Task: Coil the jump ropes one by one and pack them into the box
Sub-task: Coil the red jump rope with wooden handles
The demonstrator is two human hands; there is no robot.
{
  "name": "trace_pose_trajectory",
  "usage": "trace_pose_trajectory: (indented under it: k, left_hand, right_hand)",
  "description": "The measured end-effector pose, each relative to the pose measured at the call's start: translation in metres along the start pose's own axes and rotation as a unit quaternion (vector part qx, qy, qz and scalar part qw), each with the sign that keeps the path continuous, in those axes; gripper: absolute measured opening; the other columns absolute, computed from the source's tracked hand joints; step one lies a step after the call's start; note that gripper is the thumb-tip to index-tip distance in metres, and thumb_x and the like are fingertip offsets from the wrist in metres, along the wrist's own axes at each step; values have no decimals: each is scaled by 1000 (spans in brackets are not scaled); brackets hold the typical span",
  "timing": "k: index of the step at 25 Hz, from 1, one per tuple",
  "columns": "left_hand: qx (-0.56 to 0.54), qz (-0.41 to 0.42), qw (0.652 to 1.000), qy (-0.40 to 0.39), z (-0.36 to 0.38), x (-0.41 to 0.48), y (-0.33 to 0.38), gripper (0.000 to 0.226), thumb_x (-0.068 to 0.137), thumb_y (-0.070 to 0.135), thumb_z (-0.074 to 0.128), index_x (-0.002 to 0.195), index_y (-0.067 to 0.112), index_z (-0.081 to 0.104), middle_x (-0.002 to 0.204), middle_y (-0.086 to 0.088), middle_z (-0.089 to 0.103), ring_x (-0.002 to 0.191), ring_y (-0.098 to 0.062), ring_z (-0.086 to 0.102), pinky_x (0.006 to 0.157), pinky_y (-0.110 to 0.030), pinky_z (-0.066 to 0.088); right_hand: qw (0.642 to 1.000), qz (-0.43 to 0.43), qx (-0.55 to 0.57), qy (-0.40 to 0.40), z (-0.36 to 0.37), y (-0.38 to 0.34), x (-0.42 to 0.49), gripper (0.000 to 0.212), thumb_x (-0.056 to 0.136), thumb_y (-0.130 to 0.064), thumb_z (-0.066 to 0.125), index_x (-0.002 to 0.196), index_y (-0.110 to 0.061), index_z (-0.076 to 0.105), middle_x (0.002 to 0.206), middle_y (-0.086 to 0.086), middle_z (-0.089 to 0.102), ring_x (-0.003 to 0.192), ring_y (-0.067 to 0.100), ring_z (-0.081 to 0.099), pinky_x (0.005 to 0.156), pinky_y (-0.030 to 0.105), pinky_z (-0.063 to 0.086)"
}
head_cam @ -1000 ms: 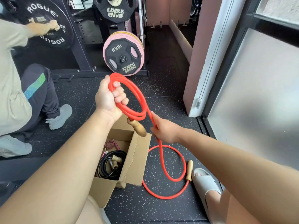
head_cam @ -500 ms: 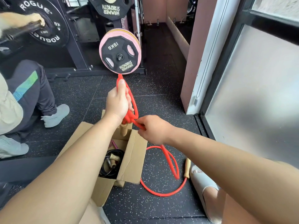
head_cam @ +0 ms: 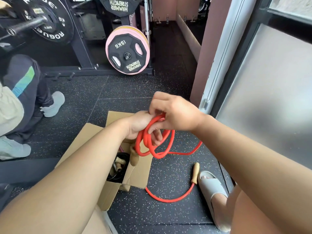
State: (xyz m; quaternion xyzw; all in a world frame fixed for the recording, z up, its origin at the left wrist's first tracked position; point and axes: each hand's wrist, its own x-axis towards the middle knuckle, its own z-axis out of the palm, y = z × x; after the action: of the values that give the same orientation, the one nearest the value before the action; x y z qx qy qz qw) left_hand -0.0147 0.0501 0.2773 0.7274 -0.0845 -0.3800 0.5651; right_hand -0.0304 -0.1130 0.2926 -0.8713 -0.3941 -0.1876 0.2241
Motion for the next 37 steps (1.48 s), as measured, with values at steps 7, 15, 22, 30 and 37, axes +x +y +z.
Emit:
trace_pose_trajectory:
  k: [7, 15, 22, 30, 37]
  left_hand:
    - [-105, 16, 988, -109, -20, 2, -2, 57, 91, 67, 40, 70, 14, 50, 43, 2, 34, 29, -14, 37, 43, -27, 44]
    - [-204, 114, 952, -196, -35, -3, -4, 42, 70, 42, 82, 86, 9, 62, 42, 8, 37, 30, -7, 40, 43, -28, 52]
    - [-33, 147, 980, 131, -31, 6, -4, 10, 80, 14, 63, 90, 12, 63, 59, 0, 52, 45, -14, 56, 52, -28, 48]
    - [77, 95, 942, 313, -30, 28, -17, 24, 82, 20, 72, 103, 23, 59, 96, -1, 69, 81, -16, 66, 72, -32, 51]
    - [-183, 217, 914, 288, -22, 15, 6, 19, 89, 8, 70, 106, 15, 66, 87, -1, 70, 52, -10, 59, 52, -28, 47]
  right_hand:
    - [986, 131, 92, 38, -1, 23, -7, 39, 77, -48, 83, 95, -17, 68, 89, -5, 67, 82, 8, 62, 78, 25, 50]
    - [833, 333, 442, -27, 8, 29, -20, 15, 97, -19, 64, 97, -5, 59, 76, 10, 63, 67, 23, 63, 58, 29, 55]
    - [838, 361, 409, 25, 8, 35, -18, 24, 90, -17, 75, 98, 1, 61, 67, 15, 50, 48, 22, 49, 51, 35, 51]
    - [795, 408, 399, 206, 13, 28, -13, 17, 91, -14, 72, 86, -10, 58, 52, 5, 51, 44, 18, 46, 49, 32, 50]
    - [727, 464, 500, 79, 15, 28, -15, 28, 90, -2, 69, 112, -14, 57, 77, 9, 71, 67, 26, 72, 62, 37, 58]
